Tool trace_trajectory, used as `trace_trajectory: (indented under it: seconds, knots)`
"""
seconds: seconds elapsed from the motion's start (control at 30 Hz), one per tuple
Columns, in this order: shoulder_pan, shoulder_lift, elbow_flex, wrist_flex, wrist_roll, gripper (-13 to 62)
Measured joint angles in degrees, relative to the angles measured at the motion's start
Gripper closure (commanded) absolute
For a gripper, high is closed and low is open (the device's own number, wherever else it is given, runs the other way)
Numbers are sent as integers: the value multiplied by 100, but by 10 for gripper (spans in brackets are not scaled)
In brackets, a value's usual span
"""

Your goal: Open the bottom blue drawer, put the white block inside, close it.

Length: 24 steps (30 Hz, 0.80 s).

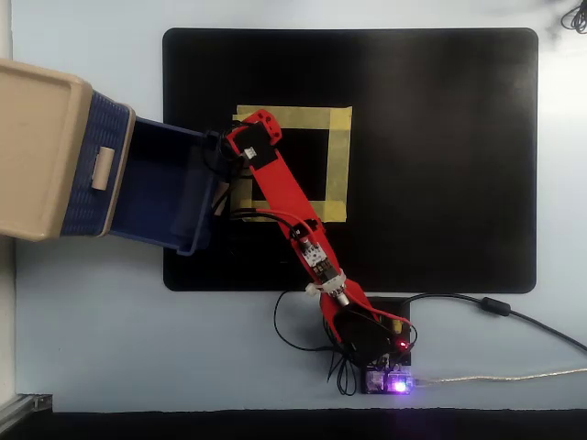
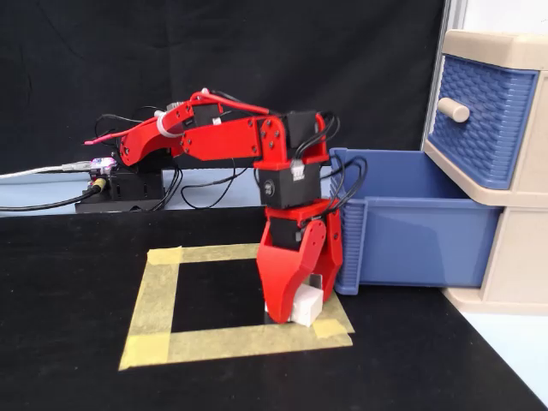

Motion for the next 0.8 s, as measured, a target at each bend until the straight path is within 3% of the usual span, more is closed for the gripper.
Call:
trace_trajectory:
  seconds: [0.07, 0.13, 0.17, 0.33, 0.53, 0.63, 0.8]
  knots:
    - [88, -79, -88, 9, 26, 330]
    - [176, -79, -97, 9, 35, 522]
    - [185, -53, -88, 9, 44, 582]
    - [519, 404, -44, 97, 62, 574]
    - [896, 2610, -70, 97, -571, 574]
    - [501, 3032, -70, 114, -2013, 574]
    - [-1670, 2962, -62, 123, -5432, 574]
